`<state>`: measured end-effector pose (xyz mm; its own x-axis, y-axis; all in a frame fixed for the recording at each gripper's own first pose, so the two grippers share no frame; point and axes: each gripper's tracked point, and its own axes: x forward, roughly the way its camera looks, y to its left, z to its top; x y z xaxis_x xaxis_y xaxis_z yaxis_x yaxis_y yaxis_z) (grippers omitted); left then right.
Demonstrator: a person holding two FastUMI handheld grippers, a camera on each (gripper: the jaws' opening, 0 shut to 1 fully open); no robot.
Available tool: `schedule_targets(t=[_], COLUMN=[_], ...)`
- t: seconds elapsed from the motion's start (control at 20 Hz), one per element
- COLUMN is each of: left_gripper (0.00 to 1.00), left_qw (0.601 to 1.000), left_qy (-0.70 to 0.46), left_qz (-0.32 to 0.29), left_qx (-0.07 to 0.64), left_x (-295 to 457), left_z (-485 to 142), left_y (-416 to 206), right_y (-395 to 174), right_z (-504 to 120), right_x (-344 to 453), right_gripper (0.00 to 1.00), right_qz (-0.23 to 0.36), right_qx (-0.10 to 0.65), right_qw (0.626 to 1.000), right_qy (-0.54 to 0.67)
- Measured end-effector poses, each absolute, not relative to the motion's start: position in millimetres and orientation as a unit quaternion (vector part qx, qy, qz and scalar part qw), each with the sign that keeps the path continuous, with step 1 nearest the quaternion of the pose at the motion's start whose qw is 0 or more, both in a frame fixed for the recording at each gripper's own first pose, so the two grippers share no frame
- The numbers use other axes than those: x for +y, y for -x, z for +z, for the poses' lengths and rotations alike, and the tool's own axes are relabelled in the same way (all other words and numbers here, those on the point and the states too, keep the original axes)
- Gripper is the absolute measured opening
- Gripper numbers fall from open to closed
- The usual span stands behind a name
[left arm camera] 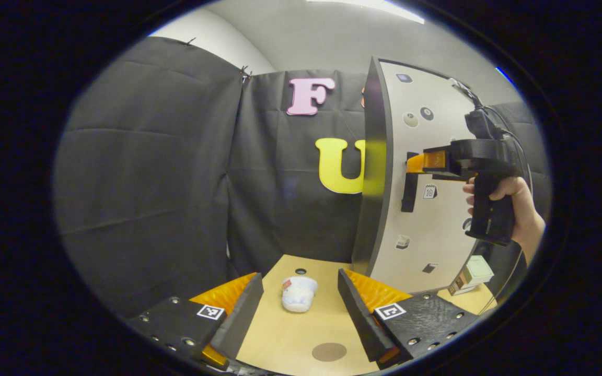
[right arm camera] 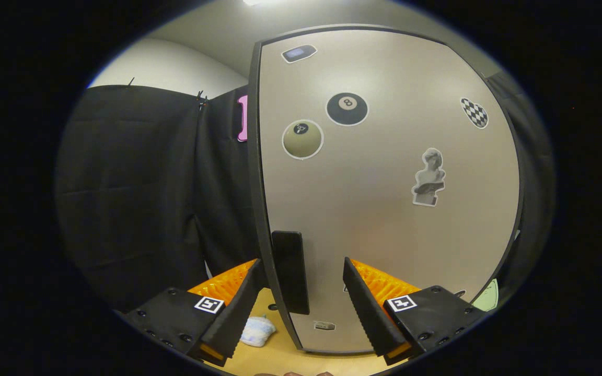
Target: Open the cabinet door with the right hand, grasp the bottle in the cabinet with the left hand and place it on the coaster, then close the cabinet door with the right hand.
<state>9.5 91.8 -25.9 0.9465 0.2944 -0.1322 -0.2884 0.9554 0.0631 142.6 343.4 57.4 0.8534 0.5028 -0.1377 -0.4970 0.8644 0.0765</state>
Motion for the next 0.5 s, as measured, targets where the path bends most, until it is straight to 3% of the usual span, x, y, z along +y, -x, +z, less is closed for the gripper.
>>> schedule_targets(t=[0.1, 0.15, 0.3, 0.5], left_gripper=[0.88, 0.88, 0.89, 0.87], left_qw=[0.987, 0.987, 0.988, 0.989], left_qy=[-0.021, -0.020, -0.018, -0.009], left_qz=[0.142, 0.140, 0.131, 0.123], left_qx=[0.073, 0.074, 0.081, 0.086], left_x=[97.9, 100.7, 106.1, 111.6], left_z=[-28.2, -30.3, -37.1, -43.2], left_y=[-15.7, -17.2, -19.7, -26.0], right_y=[-152.5, -156.6, -161.4, -159.3], right_z=[49.2, 45.7, 41.1, 33.5], right_x=[347.9, 350.9, 356.3, 368.1], right_gripper=[0.97, 0.92, 0.97, 0.80], right_qz=[0.249, 0.244, 0.237, 0.231], right_qx=[0.087, 0.093, 0.101, 0.101], right_qw=[0.964, 0.965, 0.966, 0.968], right_qy=[-0.021, -0.024, -0.032, -0.004])
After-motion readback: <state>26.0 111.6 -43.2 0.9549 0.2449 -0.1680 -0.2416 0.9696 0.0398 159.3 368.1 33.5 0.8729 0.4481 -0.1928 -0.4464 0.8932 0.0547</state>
